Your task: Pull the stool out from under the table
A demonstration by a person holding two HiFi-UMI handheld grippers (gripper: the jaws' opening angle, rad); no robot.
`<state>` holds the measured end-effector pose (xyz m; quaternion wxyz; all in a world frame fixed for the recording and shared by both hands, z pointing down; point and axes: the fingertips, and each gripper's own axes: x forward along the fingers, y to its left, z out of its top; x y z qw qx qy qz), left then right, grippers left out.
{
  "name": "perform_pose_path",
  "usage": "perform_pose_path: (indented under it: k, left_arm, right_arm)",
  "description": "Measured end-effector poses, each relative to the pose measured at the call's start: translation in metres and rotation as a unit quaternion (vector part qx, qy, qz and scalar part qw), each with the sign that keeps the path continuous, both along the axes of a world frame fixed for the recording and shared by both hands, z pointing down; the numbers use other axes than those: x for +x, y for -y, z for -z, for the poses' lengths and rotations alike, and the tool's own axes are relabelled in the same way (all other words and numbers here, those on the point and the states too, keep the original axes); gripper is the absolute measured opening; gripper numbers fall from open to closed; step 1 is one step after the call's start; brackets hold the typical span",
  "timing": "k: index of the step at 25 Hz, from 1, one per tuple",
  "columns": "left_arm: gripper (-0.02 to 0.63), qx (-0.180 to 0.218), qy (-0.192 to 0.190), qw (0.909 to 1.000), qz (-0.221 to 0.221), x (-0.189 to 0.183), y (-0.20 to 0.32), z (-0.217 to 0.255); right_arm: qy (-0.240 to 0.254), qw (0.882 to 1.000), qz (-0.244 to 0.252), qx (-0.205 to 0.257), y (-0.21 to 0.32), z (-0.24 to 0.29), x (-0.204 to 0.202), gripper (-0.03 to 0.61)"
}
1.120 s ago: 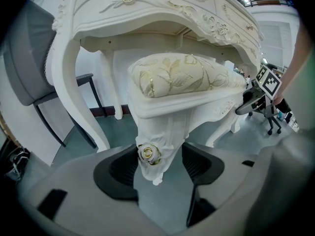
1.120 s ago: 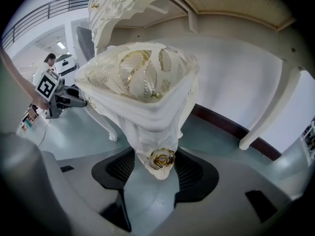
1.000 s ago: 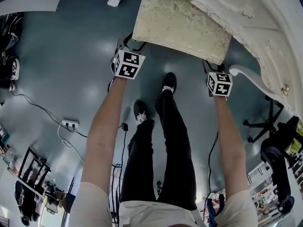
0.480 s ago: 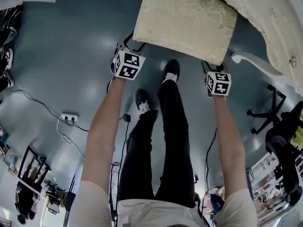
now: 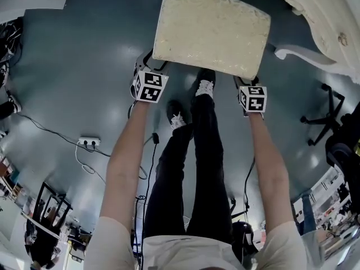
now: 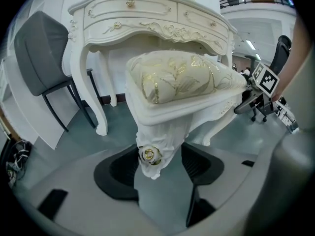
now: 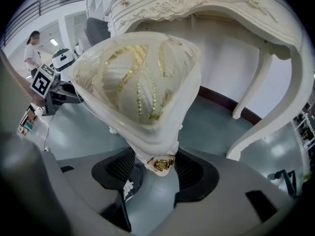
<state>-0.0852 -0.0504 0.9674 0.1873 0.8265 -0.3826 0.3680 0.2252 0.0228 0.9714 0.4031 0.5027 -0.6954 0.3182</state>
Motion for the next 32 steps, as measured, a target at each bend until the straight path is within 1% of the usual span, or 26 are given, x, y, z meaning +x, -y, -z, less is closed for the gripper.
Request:
perform_pose_path:
  k: [3, 12, 16, 19, 24, 32]
  left_arm:
    - [0.282, -0.013, 0.001, 0.9999, -0.005, -0.003, -0.023, -0.003]
    - [0.282, -0.014, 0.0, 0.9999, 0.002, -0.013, -0.059, -0.002]
    - [0.282, -0.025, 0.008, 0.9996, 0.006, -0.017, -0.079, -0.003]
    - [0.282, -0.031, 0.012, 0.9994, 0.006, -0.019, -0.095, -0.003]
    - [0.282, -0.024, 0.018, 0.9994, 0.016, -0.023, -0.114, -0.003]
    - [0.281, -0.036, 0.027, 0.9986, 0.028, -0.027, -0.15, -0.002]
  right_arm:
    - [-0.003, 1.0, -0.004, -0.016, -0.026, -0.001, -0.004, 0.278]
    - [-0.003, 1.0, -0.007, -0.023, -0.063, 0.001, -0.014, 0.278]
    - [-0.001, 1.0, -0.008, -0.029, -0.085, -0.001, -0.019, 0.278]
    - [0.0, 1.0, -0.01, -0.028, -0.1, -0.001, -0.021, 0.278]
    - [0.003, 1.0, -0.014, -0.022, -0.123, -0.004, -0.023, 0.278]
    - [0.001, 1.0, -0.014, -0.027, -0.159, -0.003, -0.027, 0.278]
